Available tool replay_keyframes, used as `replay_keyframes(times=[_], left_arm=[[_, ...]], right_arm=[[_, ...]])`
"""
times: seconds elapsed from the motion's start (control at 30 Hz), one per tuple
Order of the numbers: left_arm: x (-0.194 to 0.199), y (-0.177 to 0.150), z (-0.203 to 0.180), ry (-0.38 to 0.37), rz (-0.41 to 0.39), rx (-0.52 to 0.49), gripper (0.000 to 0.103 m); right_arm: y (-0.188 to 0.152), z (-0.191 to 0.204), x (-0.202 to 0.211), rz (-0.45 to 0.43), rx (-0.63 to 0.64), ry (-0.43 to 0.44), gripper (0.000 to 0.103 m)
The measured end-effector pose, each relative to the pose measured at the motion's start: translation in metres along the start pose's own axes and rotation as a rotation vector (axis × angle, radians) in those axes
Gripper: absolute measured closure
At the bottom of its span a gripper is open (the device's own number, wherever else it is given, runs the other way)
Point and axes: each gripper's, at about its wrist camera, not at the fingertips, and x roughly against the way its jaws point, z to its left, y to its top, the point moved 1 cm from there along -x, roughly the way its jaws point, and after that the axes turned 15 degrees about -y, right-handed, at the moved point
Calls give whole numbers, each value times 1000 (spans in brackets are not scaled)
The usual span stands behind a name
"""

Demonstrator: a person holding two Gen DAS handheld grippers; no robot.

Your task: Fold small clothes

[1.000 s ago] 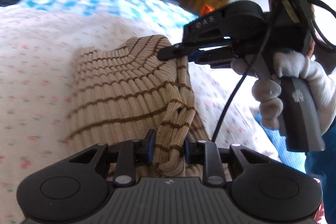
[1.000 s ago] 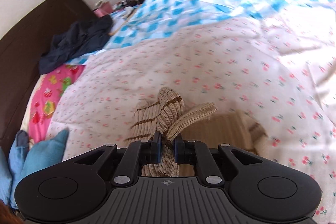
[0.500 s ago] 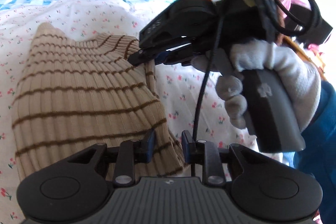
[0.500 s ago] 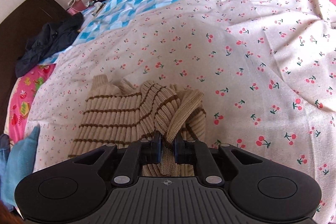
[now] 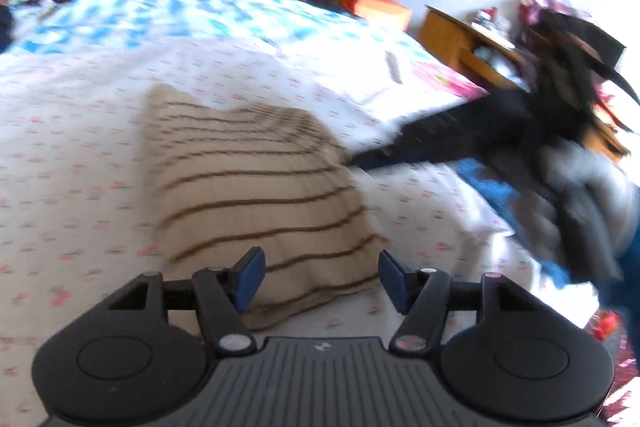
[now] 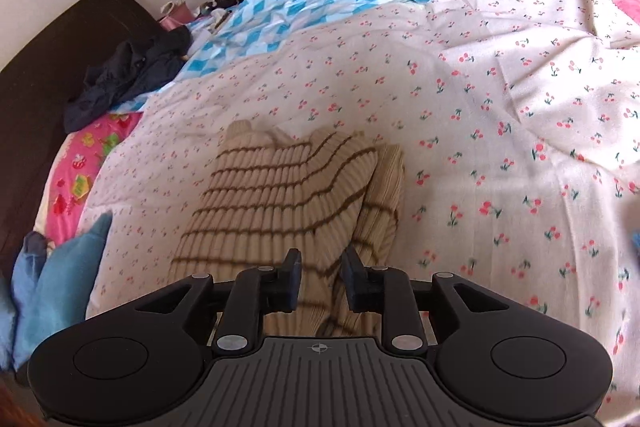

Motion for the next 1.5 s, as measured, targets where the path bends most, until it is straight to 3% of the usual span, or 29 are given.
replay_keyframes(times=[0.07, 0.3, 0.33, 0.4, 0.5, 0.77, 0.87, 1.03, 1.1, 1.17, 1.2, 1.27, 1.37, 1.5], left_arm=[[3, -3, 10, 42, -8, -4, 36], [9, -11, 32, 116, -5, 58, 36], [9, -11, 33, 119, -3, 61, 36], [8, -13, 36, 120, 1, 71, 36], [6, -12, 36, 131, 0, 65, 36], [3, 8, 35, 136, -39, 15, 36], [-4, 13, 40, 131, -59, 15, 28], [-42, -4, 66, 193, 86, 56, 25], [-48, -14, 74, 191, 127, 92, 25], [-45, -18, 76, 180, 113, 105, 24], [-43, -17, 76, 176, 108, 107, 24], [-40, -14, 72, 169, 100, 102, 24], [-31, -9, 67, 161, 78, 83, 24], [-18, 1, 62, 173, 29, 53, 24]], right_arm=[[-17, 8, 1, 27, 32, -9, 73], [-46, 36, -12, 59, 156, -120, 73], [-48, 38, -12, 54, 172, -135, 75], [-52, 42, -14, 43, 205, -157, 89], [-54, 40, -10, 37, 204, -150, 97], [-29, 13, 21, -43, 141, -165, 99], [-30, 6, 20, -38, 124, -181, 99], [-62, 13, -17, 95, 139, -169, 98], [-65, 18, -18, 81, 154, -188, 97], [-57, 12, -15, 76, 103, -179, 96], [-53, 5, -13, 77, 77, -169, 88], [-46, 0, -4, 78, 51, -160, 83], [-35, -3, 16, 5, 19, -148, 81], [-11, -1, 9, -82, -15, -181, 60]])
